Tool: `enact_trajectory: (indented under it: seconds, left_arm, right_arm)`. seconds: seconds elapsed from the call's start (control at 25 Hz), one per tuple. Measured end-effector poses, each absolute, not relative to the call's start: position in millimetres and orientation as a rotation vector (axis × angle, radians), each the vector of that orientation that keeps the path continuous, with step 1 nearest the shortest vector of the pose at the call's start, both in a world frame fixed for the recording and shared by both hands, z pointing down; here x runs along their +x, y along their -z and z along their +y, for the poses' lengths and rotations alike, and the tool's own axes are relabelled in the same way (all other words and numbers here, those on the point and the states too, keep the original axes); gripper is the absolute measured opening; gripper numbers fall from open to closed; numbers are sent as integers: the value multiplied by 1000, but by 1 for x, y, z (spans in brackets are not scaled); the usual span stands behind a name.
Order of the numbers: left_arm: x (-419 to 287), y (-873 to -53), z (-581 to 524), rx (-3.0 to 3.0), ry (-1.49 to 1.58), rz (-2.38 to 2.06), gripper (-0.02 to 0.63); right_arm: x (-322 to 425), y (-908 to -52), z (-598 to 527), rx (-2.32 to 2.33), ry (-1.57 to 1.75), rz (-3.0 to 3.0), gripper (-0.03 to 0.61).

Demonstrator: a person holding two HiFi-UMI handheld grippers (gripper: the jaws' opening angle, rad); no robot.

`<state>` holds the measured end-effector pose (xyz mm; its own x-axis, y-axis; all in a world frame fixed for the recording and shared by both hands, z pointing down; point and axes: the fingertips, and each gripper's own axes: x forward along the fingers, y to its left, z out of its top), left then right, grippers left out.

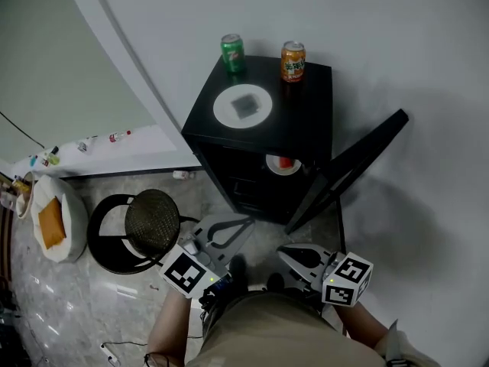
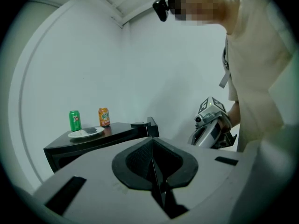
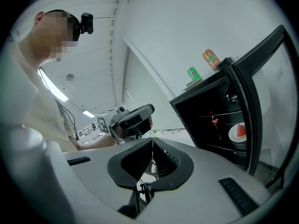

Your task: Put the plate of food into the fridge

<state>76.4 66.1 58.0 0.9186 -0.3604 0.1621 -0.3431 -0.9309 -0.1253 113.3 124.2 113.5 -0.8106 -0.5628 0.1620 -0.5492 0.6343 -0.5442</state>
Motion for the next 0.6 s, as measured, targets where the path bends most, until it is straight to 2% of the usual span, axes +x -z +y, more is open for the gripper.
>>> enact_trajectory:
  seconds: [0.6]
  left_arm:
    - [25,-51,4,-3070,98,432,9]
  right_arm:
    - [56,-100,67,-1171,891,2792,21]
